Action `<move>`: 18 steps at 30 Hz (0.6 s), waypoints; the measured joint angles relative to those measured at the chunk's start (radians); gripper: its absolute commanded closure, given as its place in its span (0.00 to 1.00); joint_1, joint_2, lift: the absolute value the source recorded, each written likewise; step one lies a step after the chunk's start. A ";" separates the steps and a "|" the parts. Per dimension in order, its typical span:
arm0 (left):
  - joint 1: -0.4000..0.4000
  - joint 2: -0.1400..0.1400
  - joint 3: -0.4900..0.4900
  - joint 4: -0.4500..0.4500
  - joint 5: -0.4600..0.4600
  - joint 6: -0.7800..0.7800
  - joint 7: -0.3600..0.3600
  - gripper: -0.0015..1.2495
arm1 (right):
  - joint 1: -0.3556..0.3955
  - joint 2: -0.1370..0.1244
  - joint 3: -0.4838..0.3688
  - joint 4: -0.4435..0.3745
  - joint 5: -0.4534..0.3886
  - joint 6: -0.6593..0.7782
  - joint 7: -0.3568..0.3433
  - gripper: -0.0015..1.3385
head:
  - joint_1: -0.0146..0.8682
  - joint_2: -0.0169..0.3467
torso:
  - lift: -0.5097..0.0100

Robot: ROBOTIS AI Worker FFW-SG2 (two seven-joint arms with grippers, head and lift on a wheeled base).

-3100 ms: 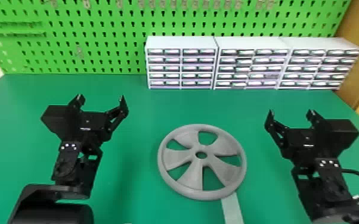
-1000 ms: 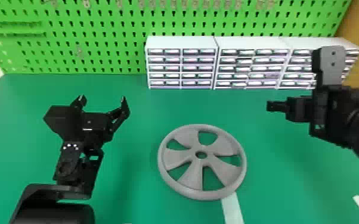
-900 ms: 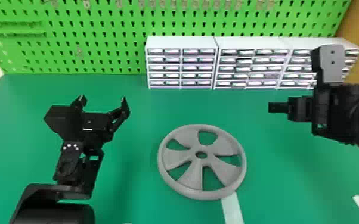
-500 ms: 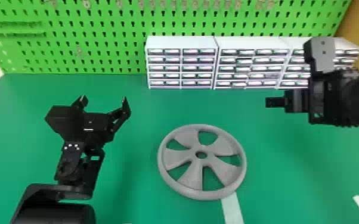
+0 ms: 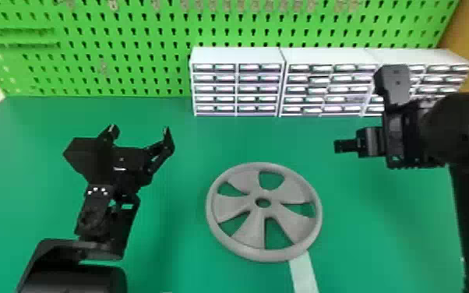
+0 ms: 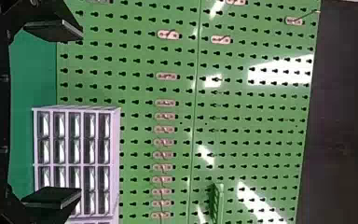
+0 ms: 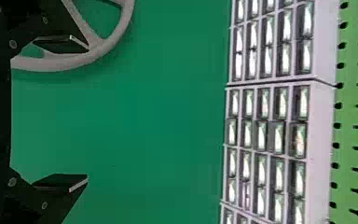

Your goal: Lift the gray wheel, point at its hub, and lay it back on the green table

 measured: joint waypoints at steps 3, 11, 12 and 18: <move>-0.001 0.000 -0.004 0.002 0.002 0.001 0.000 0.09 | -0.007 0.003 0.008 0.036 -0.004 0.000 0.000 0.22 | 0.80 0.18 | 0.80; -0.004 0.002 -0.015 0.003 0.006 0.001 0.000 0.09 | -0.040 0.015 0.049 0.150 -0.005 0.000 0.000 0.22 | 0.80 0.18 | 0.80; -0.005 0.002 -0.016 0.003 0.008 0.001 0.000 0.09 | -0.042 0.017 0.050 0.163 -0.004 0.000 0.000 0.22 | 0.80 0.18 | 0.80; -0.003 0.002 -0.014 0.003 0.019 0.001 0.000 0.09 | -0.058 0.028 0.061 0.236 -0.002 0.000 0.000 0.22 | 0.80 0.18 | 0.80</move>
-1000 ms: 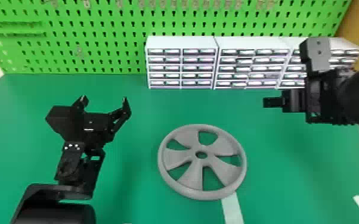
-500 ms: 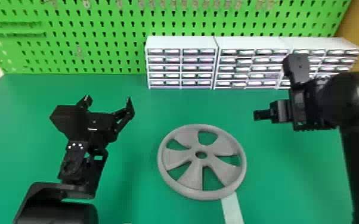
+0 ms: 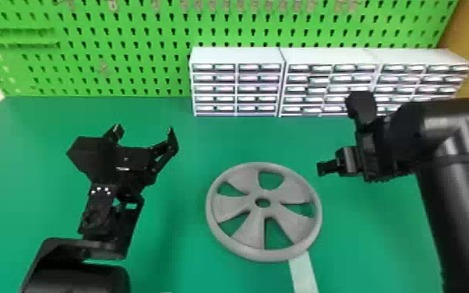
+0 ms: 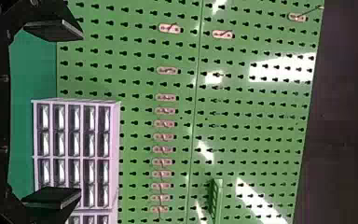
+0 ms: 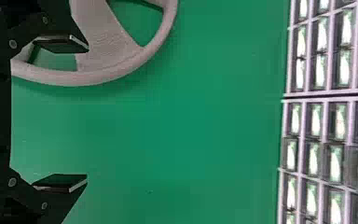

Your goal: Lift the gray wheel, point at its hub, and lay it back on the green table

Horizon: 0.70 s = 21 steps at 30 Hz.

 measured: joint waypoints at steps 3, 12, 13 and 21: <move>0.003 0.000 0.003 0.000 0.004 0.000 0.000 0.09 | -0.015 0.005 0.016 0.051 0.000 -0.002 0.000 0.22 | 0.80 0.18 | 0.80; 0.000 0.000 0.002 0.000 0.006 -0.001 0.000 0.09 | -0.045 0.024 0.049 0.180 0.002 -0.062 0.001 0.22 | 0.80 0.18 | 0.80; 0.000 0.000 0.002 0.000 0.006 -0.001 0.000 0.09 | -0.048 0.026 0.052 0.191 0.003 -0.068 0.001 0.22 | 0.80 0.18 | 0.80; -0.001 0.000 0.000 0.000 0.006 0.000 0.000 0.09 | -0.058 0.035 0.070 0.269 0.008 -0.100 0.001 0.22 | 0.80 0.18 | 0.80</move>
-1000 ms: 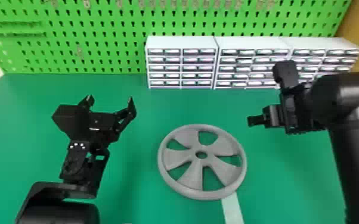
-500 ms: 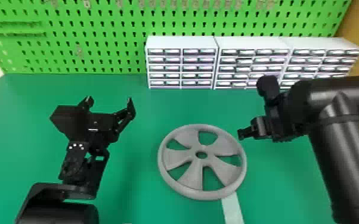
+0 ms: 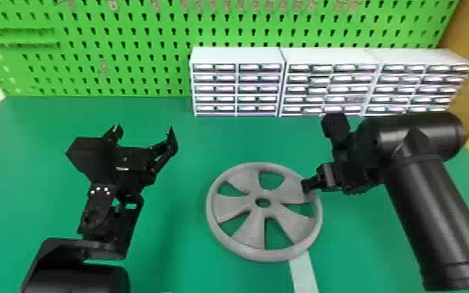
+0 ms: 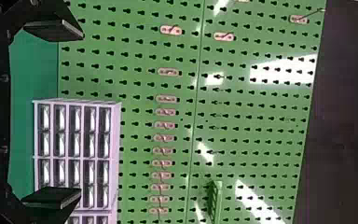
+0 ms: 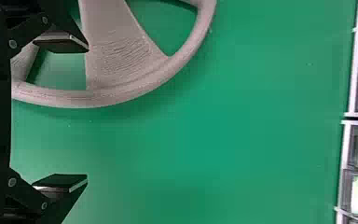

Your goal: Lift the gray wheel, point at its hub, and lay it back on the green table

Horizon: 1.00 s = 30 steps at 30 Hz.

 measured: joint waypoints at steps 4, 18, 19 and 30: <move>0.000 0.000 0.002 0.000 0.000 0.000 0.000 0.09 | 0.000 0.002 0.006 0.024 0.002 -0.008 0.000 0.22 | 0.80 0.18 | 0.80; -0.001 0.001 0.003 0.000 0.000 0.000 0.000 0.09 | 0.017 0.002 0.008 0.097 0.010 -0.056 0.000 0.22 | 0.80 0.18 | 0.80; -0.001 0.001 0.003 0.000 0.000 0.000 0.000 0.09 | 0.018 0.003 0.008 0.099 0.010 -0.059 0.000 0.22 | 0.80 0.18 | 0.80; 0.000 0.001 0.002 0.000 0.000 0.000 0.000 0.09 | 0.019 0.005 0.017 0.104 0.007 -0.074 0.000 0.70 | 0.80 0.18 | 0.80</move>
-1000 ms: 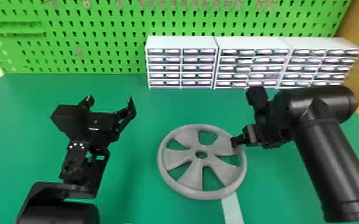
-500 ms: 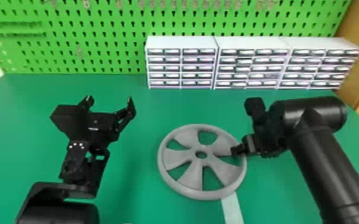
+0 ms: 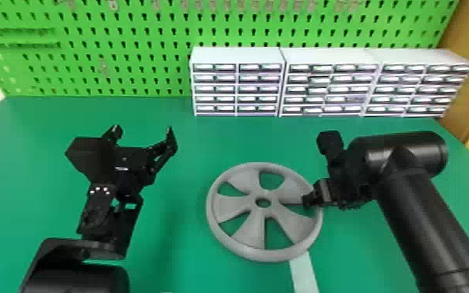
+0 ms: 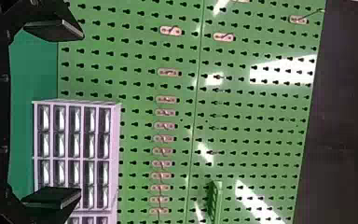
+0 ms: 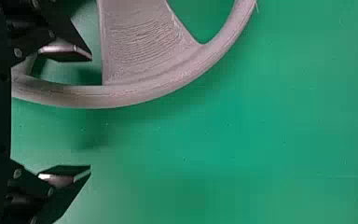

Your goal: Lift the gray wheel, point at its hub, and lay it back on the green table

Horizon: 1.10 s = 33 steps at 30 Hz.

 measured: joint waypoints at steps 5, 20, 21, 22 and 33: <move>0.001 0.000 -0.001 0.000 0.000 0.000 0.000 0.09 | -0.002 0.002 0.004 0.000 0.000 0.006 -0.001 0.88 | 0.80 0.18 | 0.80; 0.001 0.000 0.000 0.000 0.000 0.000 0.000 0.09 | -0.011 0.001 0.013 0.000 -0.014 0.006 0.000 0.91 | 0.80 0.18 | 0.80; 0.001 0.001 0.000 0.000 0.000 0.000 0.000 0.09 | -0.011 0.001 0.013 -0.001 -0.015 0.006 0.000 0.91 | 0.80 0.18 | 0.80; 0.001 0.001 0.000 0.000 0.000 0.000 0.000 0.09 | -0.011 0.001 0.013 -0.001 -0.016 0.006 0.000 0.91 | 0.80 0.18 | 0.80; 0.003 0.001 0.002 0.000 0.000 0.000 0.000 0.09 | 0.018 0.002 -0.016 -0.040 -0.025 -0.023 0.000 0.91 | 0.80 0.18 | 0.80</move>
